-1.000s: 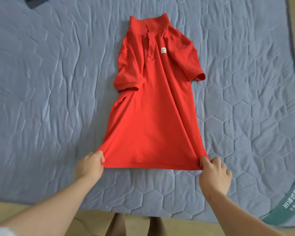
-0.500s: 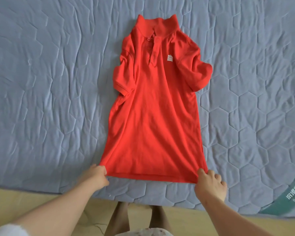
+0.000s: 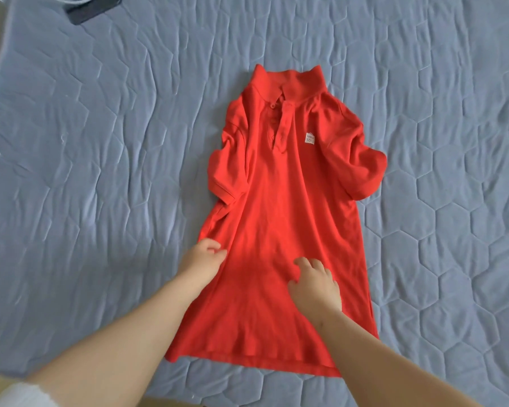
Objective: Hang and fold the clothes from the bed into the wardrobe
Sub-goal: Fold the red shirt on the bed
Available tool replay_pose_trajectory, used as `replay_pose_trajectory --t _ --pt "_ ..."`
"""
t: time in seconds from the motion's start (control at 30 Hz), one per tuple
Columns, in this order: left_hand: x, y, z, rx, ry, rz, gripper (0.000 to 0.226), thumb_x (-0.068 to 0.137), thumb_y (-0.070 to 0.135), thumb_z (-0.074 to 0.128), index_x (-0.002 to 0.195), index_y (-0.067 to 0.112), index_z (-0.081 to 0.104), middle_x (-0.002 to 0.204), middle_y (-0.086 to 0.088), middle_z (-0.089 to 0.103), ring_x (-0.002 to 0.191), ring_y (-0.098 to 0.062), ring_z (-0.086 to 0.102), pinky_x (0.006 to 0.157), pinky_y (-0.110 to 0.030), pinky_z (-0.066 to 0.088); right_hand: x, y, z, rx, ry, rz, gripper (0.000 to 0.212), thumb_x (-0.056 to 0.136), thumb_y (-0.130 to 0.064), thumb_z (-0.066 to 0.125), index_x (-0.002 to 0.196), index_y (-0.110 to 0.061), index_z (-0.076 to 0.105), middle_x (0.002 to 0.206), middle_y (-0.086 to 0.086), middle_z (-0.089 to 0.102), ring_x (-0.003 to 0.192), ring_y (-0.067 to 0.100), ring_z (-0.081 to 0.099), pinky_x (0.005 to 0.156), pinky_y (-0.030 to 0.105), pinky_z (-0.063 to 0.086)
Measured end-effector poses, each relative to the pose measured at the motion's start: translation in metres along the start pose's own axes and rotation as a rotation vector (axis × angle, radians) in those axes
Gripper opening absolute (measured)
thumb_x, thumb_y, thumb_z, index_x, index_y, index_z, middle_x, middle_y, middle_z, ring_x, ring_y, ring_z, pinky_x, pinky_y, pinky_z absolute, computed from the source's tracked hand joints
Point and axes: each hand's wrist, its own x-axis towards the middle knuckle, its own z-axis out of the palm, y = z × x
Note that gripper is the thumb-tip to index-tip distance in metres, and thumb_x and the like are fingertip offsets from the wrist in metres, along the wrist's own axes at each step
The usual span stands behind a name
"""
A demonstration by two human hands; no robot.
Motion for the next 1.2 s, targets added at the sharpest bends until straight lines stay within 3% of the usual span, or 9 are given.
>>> replay_pose_trajectory --t 0.13,0.27,0.33,0.43,0.67,0.73,0.83,1.0,1.2 --pt "0.05 0.031 0.005 -0.311 0.158 -0.014 0.048 0.082 0.044 0.064 0.119 0.016 0.053 0.118 -0.005 0.059 0.113 -0.027 0.055 0.094 -0.032 0.042 0.046 -0.024 0.003 0.081 -0.011 -0.086 0.055 0.087 -0.02 0.045 0.141 -0.024 0.033 0.141 0.001 0.038 0.127 0.025 0.037 0.1 0.036 0.034" --pt "0.096 0.065 0.001 -0.641 -0.027 -0.226 0.062 0.074 0.067 0.057 0.11 0.017 0.06 0.107 -0.004 0.063 0.102 -0.025 0.058 0.089 -0.035 0.045 0.084 -0.032 0.01 0.175 -0.052 -0.05 0.06 0.086 -0.023 0.05 0.142 -0.022 0.03 0.141 0.001 0.037 0.129 0.024 0.038 0.102 0.039 0.037" --pt "0.114 0.082 -0.001 -0.889 -0.067 -0.282 0.053 0.079 0.049 0.066 0.117 0.013 0.06 0.103 -0.003 0.065 0.096 -0.022 0.061 0.08 -0.032 0.047 0.096 -0.032 0.016 0.219 -0.152 -0.029 0.07 0.085 -0.027 0.053 0.147 -0.023 0.021 0.149 0.003 0.027 0.137 0.024 0.028 0.108 0.04 0.032" --pt "0.13 0.098 -0.007 -0.978 0.18 -0.109 0.036 0.084 0.013 0.066 0.117 0.002 0.058 0.096 -0.006 0.063 0.091 -0.019 0.059 0.083 -0.033 0.049 0.106 -0.029 0.023 0.232 -0.298 0.0 0.084 0.085 -0.031 0.058 0.15 -0.026 0.006 0.158 0.004 -0.001 0.146 0.022 0.002 0.117 0.037 0.015" --pt "0.155 0.091 -0.091 -0.815 0.611 0.205 0.038 0.091 0.004 0.052 0.127 -0.003 0.045 0.12 -0.012 0.057 0.102 -0.018 0.055 0.095 -0.024 0.043 0.111 -0.032 0.022 0.173 -0.359 0.045 0.091 0.083 -0.035 0.06 0.15 -0.026 0.0 0.158 0.005 -0.009 0.146 0.023 -0.005 0.118 0.037 0.012" --pt "0.167 0.077 -0.116 -0.74 0.673 0.239 0.031 0.092 0.003 0.048 0.123 0.0 0.049 0.112 -0.006 0.055 0.098 -0.015 0.053 0.088 -0.016 0.042 0.111 -0.032 0.022 0.159 -0.368 0.056 0.092 0.082 -0.035 0.061 0.15 -0.026 -0.001 0.158 0.006 -0.01 0.145 0.023 -0.006 0.118 0.036 0.012" --pt "0.184 0.06 -0.133 -0.745 0.508 0.156 0.028 0.092 0.007 0.05 0.117 0.021 0.051 0.114 0.004 0.045 0.097 -0.011 0.05 0.085 -0.026 0.042 0.114 -0.035 0.024 0.14 -0.381 0.077 0.094 0.081 -0.036 0.062 0.15 -0.026 -0.002 0.157 0.005 -0.013 0.145 0.023 -0.007 0.118 0.035 0.011" --pt "0.184 0.046 -0.115 -0.733 -0.004 -0.303 0.057 0.085 0.043 0.06 0.136 0.028 0.04 0.139 0.009 0.045 0.117 -0.014 0.046 0.102 -0.044 0.031 0.118 -0.038 0.025 0.115 -0.39 0.096 0.096 0.08 -0.036 0.062 0.15 -0.028 -0.003 0.157 0.004 -0.016 0.146 0.022 -0.006 0.117 0.034 0.013" --pt "0.193 0.046 -0.113 -0.775 -0.141 -0.389 0.061 0.074 0.061 0.061 0.122 0.025 0.054 0.125 0.009 0.057 0.112 -0.012 0.05 0.105 -0.037 0.025 0.118 -0.036 0.028 0.115 -0.389 0.096 0.097 0.08 -0.036 0.063 0.149 -0.03 -0.005 0.156 0.001 -0.018 0.145 0.02 -0.011 0.116 0.032 0.011"
